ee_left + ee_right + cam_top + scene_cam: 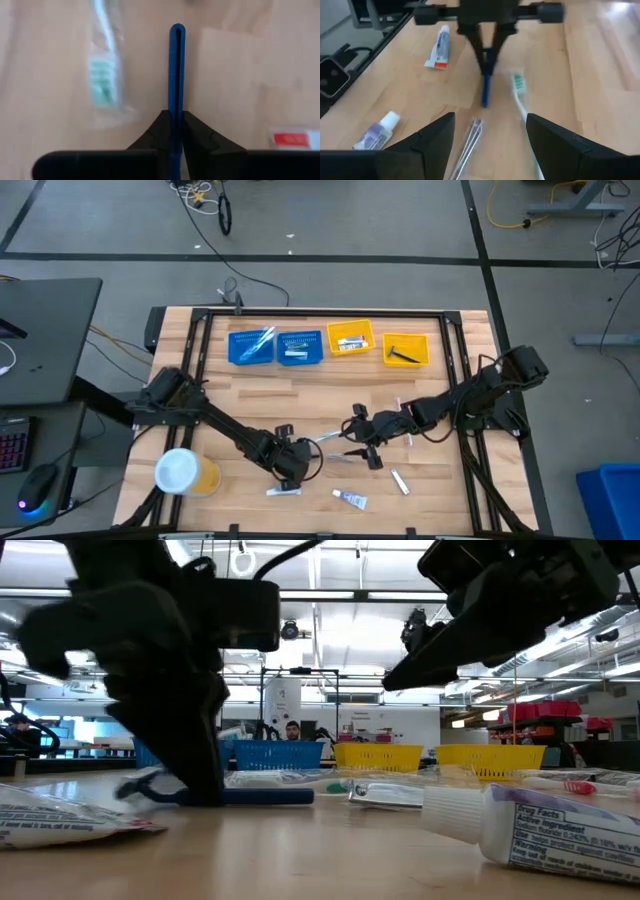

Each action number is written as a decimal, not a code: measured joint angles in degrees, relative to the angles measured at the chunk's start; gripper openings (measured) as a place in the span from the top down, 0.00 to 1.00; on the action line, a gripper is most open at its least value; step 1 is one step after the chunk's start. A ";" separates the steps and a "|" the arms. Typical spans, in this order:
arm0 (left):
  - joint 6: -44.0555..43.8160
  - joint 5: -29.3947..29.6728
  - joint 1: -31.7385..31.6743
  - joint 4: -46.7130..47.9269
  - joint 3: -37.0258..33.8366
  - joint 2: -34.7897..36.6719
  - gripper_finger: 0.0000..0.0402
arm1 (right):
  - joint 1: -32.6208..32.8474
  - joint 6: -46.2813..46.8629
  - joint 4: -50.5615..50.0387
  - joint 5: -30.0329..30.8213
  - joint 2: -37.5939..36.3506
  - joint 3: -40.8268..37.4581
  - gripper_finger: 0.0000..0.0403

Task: Pick & Place Travel size toiletries
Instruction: Put the blue razor into the right yellow bin

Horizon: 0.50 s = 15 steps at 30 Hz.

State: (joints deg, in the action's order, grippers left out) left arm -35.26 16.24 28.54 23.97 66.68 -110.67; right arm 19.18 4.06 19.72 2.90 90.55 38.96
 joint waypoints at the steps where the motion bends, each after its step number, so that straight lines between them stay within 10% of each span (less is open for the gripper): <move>1: 0.28 0.18 -0.23 -0.48 -0.03 -0.03 0.92 | 0.22 0.01 0.22 0.02 0.21 0.00 0.36; 15: 2.81 1.00 -3.34 -8.99 -0.09 0.69 0.89 | 1.52 -1.52 8.04 5.04 9.18 0.00 0.37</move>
State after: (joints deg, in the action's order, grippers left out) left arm -32.45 17.24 25.20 14.99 66.59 -109.98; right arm 20.70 2.55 27.77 7.93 99.73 38.96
